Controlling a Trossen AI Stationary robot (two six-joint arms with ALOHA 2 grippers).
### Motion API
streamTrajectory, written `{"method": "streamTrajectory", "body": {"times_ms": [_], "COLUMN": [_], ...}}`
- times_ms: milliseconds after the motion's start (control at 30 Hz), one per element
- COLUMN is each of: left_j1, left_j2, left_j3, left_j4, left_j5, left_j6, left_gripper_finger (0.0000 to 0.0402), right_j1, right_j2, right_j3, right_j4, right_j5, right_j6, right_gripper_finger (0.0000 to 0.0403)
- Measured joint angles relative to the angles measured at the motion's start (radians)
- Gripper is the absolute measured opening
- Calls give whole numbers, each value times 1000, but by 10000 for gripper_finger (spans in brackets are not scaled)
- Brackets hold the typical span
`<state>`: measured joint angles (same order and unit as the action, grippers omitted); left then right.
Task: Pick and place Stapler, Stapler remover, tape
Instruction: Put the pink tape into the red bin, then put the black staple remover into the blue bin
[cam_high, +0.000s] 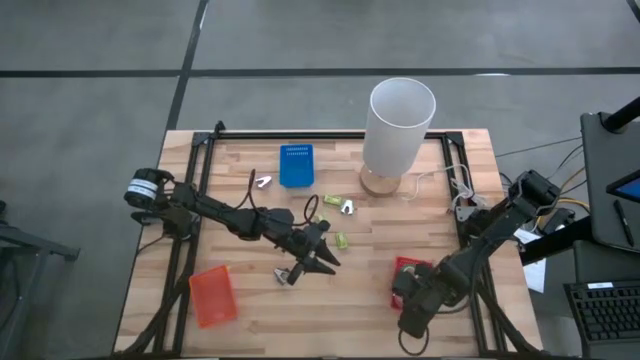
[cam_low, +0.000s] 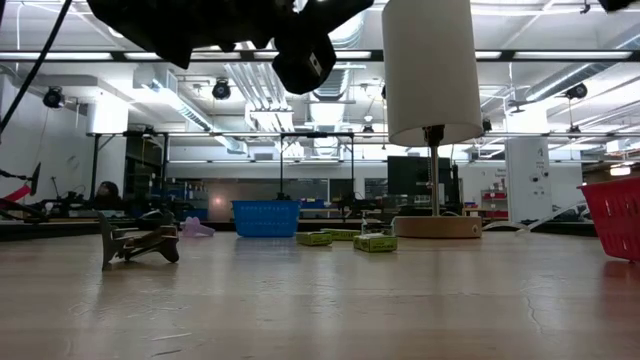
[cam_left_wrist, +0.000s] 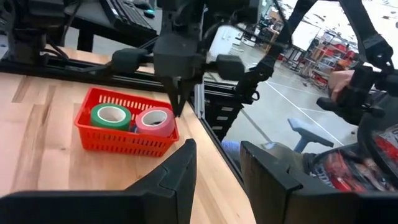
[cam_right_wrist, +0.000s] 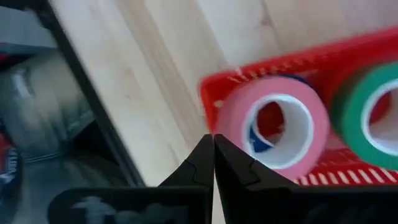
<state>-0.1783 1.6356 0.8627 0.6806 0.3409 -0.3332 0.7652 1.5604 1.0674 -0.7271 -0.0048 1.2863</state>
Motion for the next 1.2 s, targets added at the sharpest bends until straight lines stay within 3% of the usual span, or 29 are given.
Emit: {"method": "streamTrajectory", "body": {"times_ms": [300, 533, 700, 967, 1200], "left_j1": [0, 0, 12, 44, -41], "left_j2": [0, 0, -1, -2, -22], "left_j3": [0, 0, 0, 0, -1], "left_j4": [0, -1, -67, -307, -541], "left_j5": [0, 0, 2, -45, -158], "left_j6": [-1, -1, 14, -90, -107], "left_gripper_finger": [126, 126, 126, 126, 126], "right_j1": [-2, -2, 1, -2, -32], "right_j2": [1, -3, -3, -3, -3], "right_j3": [-64, 0, 52, 67, 61], "right_j4": [-11, -10, -10, 11, 8], "right_j5": [-5, 28, 192, 633, 720], "right_j6": [55, -19, -119, -346, -479], "right_gripper_finger": [8, 8, 8, 8, 8]}}
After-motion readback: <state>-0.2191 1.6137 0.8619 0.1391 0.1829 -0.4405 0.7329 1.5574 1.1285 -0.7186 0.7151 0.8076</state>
